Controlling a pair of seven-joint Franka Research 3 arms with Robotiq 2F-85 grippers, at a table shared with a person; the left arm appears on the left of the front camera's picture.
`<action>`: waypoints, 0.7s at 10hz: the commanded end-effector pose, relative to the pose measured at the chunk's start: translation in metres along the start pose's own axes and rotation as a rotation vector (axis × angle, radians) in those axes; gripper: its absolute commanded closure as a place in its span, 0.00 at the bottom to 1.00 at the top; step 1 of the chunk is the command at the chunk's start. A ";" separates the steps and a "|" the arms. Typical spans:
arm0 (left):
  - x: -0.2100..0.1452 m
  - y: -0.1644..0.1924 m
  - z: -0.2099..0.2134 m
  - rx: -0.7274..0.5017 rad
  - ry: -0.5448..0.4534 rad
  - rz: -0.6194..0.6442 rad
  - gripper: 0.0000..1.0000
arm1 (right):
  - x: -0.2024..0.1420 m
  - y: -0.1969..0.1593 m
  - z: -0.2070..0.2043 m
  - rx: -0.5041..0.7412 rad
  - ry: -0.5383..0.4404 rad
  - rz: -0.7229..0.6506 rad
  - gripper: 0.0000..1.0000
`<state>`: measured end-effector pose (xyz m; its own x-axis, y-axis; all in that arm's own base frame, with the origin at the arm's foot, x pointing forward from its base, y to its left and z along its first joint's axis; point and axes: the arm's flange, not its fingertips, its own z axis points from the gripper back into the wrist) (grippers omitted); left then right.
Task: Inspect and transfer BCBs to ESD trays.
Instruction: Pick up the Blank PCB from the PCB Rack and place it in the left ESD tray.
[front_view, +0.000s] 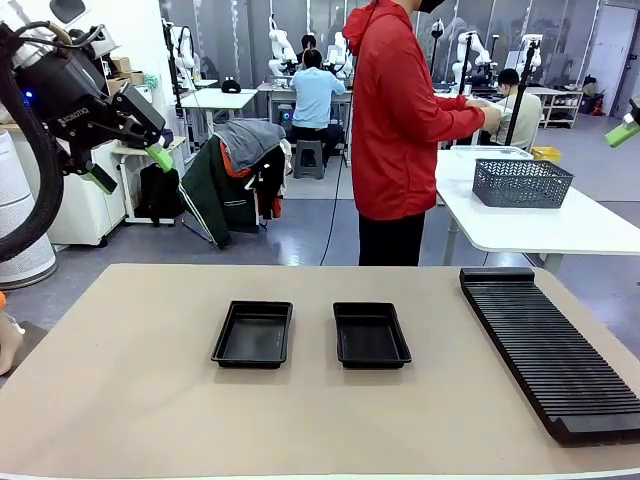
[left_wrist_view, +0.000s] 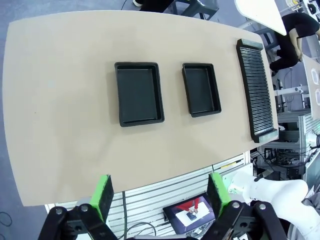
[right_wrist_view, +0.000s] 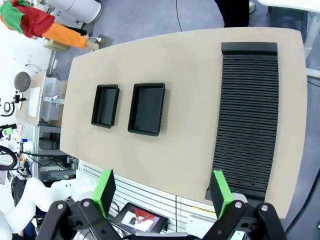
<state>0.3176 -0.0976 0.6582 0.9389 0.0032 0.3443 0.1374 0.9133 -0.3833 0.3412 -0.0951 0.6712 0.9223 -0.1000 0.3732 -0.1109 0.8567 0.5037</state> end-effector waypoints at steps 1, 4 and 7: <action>-0.007 -0.001 0.007 0.049 0.016 0.036 0.00 | 0.002 -0.005 0.008 -0.015 0.017 0.005 0.00; -0.004 0.001 0.006 0.022 0.004 0.014 0.00 | 0.001 -0.002 0.003 -0.005 -0.005 -0.004 0.00; -0.004 0.001 0.006 0.022 0.004 0.014 0.00 | 0.001 -0.002 0.003 -0.005 -0.005 -0.004 0.00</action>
<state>0.3102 -0.0931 0.6628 0.9409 0.0164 0.3382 0.1118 0.9277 -0.3562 0.3411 -0.1000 0.6749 0.9198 -0.1098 0.3768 -0.1013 0.8612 0.4981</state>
